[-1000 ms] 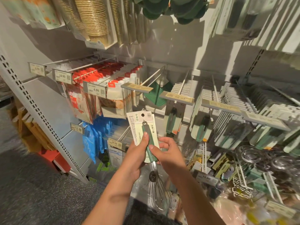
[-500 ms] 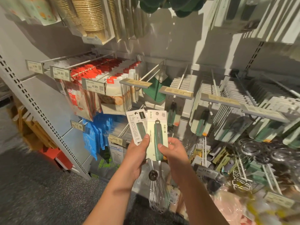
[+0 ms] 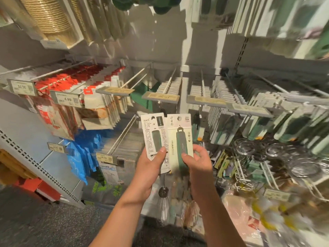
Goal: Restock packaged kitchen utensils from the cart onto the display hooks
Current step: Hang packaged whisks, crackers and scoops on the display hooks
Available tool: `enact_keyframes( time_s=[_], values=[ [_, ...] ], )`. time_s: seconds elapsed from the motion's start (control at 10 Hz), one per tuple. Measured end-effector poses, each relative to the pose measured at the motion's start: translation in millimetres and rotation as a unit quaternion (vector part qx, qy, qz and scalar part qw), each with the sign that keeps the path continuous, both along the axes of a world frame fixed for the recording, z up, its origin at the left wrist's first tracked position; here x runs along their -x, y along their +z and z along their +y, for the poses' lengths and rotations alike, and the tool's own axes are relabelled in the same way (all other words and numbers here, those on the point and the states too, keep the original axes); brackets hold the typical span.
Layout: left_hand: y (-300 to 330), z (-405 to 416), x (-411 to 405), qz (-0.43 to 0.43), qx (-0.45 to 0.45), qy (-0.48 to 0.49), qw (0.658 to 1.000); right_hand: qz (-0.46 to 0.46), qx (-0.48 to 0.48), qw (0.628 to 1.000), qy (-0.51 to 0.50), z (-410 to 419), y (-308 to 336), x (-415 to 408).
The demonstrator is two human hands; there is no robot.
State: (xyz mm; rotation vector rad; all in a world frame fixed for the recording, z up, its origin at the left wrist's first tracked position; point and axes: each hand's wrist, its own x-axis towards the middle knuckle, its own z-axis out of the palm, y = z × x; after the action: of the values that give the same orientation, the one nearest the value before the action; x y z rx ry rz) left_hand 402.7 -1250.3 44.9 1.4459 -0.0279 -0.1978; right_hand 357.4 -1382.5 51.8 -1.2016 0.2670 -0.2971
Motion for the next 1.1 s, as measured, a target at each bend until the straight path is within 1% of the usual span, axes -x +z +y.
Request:
enact_keyframes(
  time_s=[0.1,0.2,0.3,0.4,0.5,0.6,0.7,0.8,0.9,1.0,1.1],
  values=[
    [-4.3,-11.2,2.3,0.009,-0.001,-0.029,1.000,0.013,0.043,0.998,-0.053,-7.5,0.0,5.9],
    [-8.3,-17.3,2.5,0.016,0.009,-0.043,0.999,0.047,0.103,0.987,-0.117,-14.0,-6.3,9.6],
    [-10.2,-20.7,3.0,0.012,0.005,-0.050,0.999,0.067,0.121,0.978,-0.158,-21.3,-14.5,9.6],
    [-9.6,-23.6,3.6,0.009,0.014,-0.057,0.998,0.075,0.138,0.974,-0.164,-25.0,-14.9,6.5],
    [-4.2,-24.6,5.0,0.022,0.014,-0.048,0.999,0.062,0.141,0.973,-0.171,-26.4,-15.3,-2.2],
    [-5.7,-24.9,0.9,0.022,0.028,-0.041,0.999,0.050,0.125,0.977,-0.167,-25.5,-11.4,-12.7],
    [-1.7,-24.2,-2.2,0.025,0.030,-0.035,0.999,0.078,0.117,0.978,-0.154,-32.0,-2.9,-27.9],
    [1.0,-21.3,-3.7,0.034,0.033,-0.024,0.999,0.123,0.140,0.970,-0.157,-40.7,6.7,-48.2],
    [2.2,-18.3,-5.9,0.047,0.035,-0.017,0.998,0.159,0.143,0.965,-0.155,-48.2,7.3,-66.5],
    [2.3,-14.3,-8.3,0.057,0.040,-0.008,0.998,0.188,0.147,0.962,-0.133,-51.0,1.5,-73.3],
    [2.7,-9.7,-10.0,0.065,0.039,-0.005,0.997,0.198,0.126,0.963,-0.135,-50.6,-9.3,-69.9]
  ],
)
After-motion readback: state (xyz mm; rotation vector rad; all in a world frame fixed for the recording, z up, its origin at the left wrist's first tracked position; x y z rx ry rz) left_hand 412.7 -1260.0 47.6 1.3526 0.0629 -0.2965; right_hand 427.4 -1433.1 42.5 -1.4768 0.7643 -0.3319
